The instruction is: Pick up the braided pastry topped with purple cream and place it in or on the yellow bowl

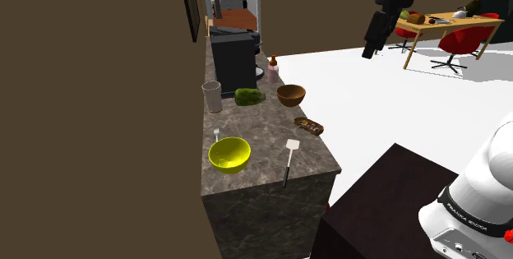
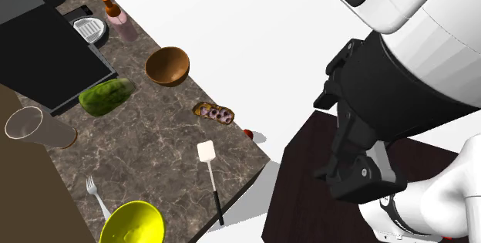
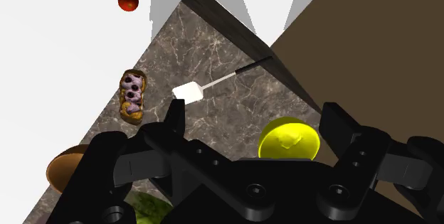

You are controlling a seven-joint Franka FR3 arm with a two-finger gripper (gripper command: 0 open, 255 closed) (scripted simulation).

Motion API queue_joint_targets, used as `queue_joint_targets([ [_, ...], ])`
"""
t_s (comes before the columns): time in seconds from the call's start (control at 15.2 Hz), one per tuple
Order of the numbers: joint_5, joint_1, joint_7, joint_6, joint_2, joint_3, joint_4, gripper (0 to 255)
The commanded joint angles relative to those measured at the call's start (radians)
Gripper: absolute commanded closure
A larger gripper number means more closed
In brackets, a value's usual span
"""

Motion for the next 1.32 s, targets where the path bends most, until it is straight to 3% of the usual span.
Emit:
queue_joint_targets([
  [0.0,0.000,0.000,0.000,0.000,0.000,0.000,0.000,0],
  [0.66,-0.019,-0.027,-0.089,0.294,0.264,-0.063,-0.069,0],
  [1.25,-0.001,-0.041,-0.176,0.524,0.581,-0.116,-0.018,0],
])
